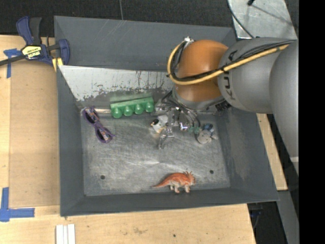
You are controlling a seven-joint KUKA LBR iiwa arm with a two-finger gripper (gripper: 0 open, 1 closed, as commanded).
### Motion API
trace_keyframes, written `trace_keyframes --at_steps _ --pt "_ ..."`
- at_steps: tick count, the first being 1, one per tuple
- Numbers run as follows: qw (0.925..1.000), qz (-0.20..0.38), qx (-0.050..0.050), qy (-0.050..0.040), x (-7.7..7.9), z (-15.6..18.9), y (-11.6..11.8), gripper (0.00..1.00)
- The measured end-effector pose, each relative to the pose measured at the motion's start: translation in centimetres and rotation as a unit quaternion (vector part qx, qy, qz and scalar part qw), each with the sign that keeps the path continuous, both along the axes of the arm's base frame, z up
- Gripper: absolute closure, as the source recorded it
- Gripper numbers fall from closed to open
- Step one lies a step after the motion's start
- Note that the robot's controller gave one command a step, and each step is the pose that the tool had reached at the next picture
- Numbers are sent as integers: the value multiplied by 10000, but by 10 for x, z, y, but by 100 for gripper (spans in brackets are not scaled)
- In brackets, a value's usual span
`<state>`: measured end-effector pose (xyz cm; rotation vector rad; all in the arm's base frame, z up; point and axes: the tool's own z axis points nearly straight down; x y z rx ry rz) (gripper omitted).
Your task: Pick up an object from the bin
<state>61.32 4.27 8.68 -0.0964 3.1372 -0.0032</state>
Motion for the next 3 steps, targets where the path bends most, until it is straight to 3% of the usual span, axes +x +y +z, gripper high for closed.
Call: trace_keyframes --at_steps 1,2,3 --pt "10000 82 9 -2 -9 -1 -49 100" --pt "10000 79 10 -2 -9 -1 -49 100" --pt "10000 82 11 45 -14 39 -45 100"
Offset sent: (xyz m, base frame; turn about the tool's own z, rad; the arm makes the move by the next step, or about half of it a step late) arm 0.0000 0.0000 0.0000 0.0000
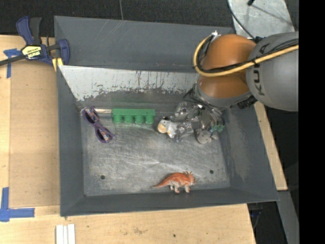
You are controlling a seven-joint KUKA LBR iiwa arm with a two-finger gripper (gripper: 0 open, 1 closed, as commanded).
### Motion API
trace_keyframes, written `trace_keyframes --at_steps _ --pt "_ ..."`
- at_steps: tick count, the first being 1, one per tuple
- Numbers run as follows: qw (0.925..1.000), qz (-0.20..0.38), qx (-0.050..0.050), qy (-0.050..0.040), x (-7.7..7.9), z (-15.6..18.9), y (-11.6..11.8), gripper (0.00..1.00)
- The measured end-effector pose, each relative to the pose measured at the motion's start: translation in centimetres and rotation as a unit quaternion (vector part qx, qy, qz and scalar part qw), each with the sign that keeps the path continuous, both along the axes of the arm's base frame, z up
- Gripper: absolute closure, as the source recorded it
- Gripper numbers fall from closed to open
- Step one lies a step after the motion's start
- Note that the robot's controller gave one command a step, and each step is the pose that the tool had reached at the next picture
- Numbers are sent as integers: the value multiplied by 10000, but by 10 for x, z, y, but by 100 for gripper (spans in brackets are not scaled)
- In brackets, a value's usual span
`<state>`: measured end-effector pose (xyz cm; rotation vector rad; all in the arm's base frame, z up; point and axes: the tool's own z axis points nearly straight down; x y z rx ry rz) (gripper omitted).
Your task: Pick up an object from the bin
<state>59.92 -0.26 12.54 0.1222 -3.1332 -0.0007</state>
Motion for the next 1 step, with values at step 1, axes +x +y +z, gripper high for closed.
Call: trace_keyframes --at_steps 1 --pt "9999 -2 -1 -103 8 27 -7 100"
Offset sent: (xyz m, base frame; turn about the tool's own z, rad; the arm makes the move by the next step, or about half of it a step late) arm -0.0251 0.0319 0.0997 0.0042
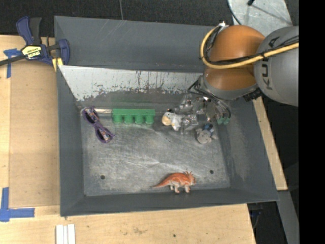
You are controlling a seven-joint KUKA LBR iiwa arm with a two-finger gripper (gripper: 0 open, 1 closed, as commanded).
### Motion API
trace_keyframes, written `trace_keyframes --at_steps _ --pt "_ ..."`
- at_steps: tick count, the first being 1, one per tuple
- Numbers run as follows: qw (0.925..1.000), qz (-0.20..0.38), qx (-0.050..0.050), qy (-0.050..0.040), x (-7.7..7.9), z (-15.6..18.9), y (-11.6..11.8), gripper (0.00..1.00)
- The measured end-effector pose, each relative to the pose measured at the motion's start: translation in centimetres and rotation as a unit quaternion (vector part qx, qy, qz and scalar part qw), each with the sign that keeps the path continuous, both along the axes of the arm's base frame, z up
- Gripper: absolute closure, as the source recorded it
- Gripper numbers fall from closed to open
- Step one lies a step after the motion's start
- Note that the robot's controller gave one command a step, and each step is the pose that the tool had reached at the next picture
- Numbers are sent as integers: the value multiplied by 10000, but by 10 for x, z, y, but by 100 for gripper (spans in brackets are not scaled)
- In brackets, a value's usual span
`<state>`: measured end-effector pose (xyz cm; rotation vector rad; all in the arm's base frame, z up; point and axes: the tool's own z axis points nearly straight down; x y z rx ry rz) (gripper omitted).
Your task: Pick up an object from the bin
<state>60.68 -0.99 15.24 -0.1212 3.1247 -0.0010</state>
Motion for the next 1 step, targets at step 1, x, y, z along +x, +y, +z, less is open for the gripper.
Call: trace_keyframes --at_steps 1 --pt "9999 -17 -2 129 -19 12 14 100"
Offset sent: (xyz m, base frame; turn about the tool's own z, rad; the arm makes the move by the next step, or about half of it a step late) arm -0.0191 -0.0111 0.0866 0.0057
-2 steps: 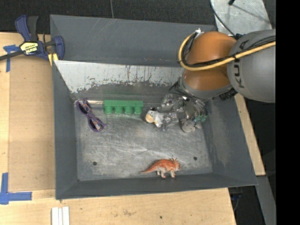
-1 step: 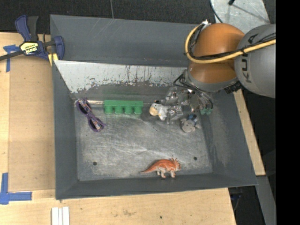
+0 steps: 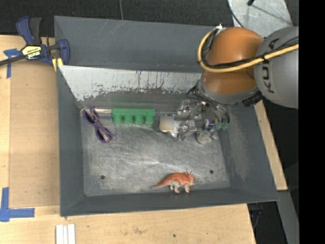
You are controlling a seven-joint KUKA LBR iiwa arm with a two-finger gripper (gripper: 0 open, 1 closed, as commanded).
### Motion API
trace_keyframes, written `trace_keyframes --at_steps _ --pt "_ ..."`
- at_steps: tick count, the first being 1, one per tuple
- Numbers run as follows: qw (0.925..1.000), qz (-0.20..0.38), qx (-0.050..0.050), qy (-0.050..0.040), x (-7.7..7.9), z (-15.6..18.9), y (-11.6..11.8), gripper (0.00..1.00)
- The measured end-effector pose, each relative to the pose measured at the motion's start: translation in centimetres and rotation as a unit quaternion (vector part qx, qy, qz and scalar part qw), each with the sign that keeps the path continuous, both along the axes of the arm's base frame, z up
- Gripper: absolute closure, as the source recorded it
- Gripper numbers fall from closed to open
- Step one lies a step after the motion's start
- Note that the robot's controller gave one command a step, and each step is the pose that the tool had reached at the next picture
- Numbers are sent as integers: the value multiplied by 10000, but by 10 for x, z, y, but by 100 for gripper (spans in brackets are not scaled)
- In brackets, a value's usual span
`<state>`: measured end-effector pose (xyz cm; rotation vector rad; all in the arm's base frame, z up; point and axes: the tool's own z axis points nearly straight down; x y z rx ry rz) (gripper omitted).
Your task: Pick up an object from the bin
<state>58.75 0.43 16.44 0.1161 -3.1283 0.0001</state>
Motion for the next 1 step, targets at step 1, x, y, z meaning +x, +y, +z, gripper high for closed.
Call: trace_keyframes --at_steps 1 --pt "10000 7 9 -60 1 64 -17 100"
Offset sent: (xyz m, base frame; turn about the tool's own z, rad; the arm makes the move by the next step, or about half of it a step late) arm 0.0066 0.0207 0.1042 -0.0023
